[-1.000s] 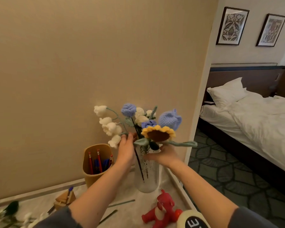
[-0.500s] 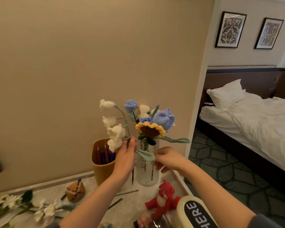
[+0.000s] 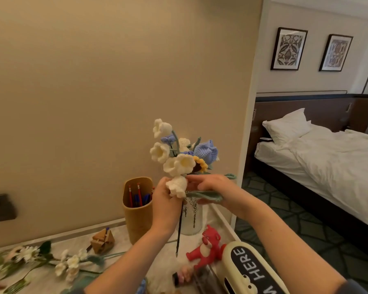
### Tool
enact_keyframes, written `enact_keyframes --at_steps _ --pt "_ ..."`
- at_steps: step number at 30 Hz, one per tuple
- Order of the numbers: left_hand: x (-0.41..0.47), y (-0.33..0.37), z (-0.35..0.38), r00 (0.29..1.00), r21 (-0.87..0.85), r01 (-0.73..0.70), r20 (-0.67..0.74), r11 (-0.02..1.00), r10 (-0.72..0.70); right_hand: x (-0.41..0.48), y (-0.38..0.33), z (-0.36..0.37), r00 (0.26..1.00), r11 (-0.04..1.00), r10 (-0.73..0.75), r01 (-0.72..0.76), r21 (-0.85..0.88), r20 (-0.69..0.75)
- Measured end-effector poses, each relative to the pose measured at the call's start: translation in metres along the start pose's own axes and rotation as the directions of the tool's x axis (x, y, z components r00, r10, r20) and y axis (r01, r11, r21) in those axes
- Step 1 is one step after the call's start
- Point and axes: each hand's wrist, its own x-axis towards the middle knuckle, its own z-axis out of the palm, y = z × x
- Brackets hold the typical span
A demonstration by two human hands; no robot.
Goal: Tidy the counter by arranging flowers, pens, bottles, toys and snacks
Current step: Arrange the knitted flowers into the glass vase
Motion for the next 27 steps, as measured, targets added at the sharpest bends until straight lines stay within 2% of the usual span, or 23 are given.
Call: enact_keyframes --at_steps 5,8,10,13,15,18,21,23,25,27 --pt "-0.008 0.004 0.018 0.996 0.075 -0.086 -0.021 0.993 0.088 -0.015 -0.002 -0.011 0.994 0.965 -0.104 0.095 -0.243 -0.024" --pt "-0.01 0.009 0.031 0.993 0.047 -0.121 0.008 0.992 0.121 -0.019 -0.006 -0.019 0.993 0.909 -0.114 0.109 -0.402 0.01" --pt "-0.01 0.012 0.039 0.991 0.035 -0.135 0.003 0.99 0.135 -0.019 -0.004 -0.019 0.991 0.881 -0.128 0.095 -0.463 -0.039" --pt "-0.014 0.014 0.052 0.987 0.03 -0.148 0.063 0.989 0.145 -0.015 0.005 -0.013 0.953 0.787 -0.235 0.07 -0.613 -0.192" --pt "-0.018 0.013 0.056 0.975 0.085 -0.189 0.136 0.978 0.177 -0.012 0.01 -0.011 0.895 0.825 -0.299 0.068 -0.562 -0.331" --pt "-0.017 0.012 0.057 0.951 0.074 -0.234 0.226 0.969 0.212 -0.008 0.016 -0.012 0.798 0.93 -0.301 0.124 -0.347 -0.521" --pt "-0.016 0.005 0.053 0.933 0.072 -0.273 0.261 0.959 0.246 -0.004 0.017 -0.016 0.734 0.945 -0.305 0.157 -0.285 -0.607" --pt "-0.014 -0.006 0.048 0.973 0.049 -0.208 0.113 0.977 0.202 -0.001 0.019 -0.018 0.712 0.939 -0.323 0.157 -0.307 -0.623" --pt "-0.006 -0.018 0.042 0.997 -0.004 -0.023 -0.078 1.0 0.022 0.001 0.021 -0.018 0.7 0.937 -0.334 0.174 -0.302 -0.631" --pt "0.009 -0.028 0.039 0.979 0.052 0.183 -0.101 0.982 -0.177 0.003 0.025 -0.014 0.7 0.933 -0.348 0.193 -0.303 -0.624"
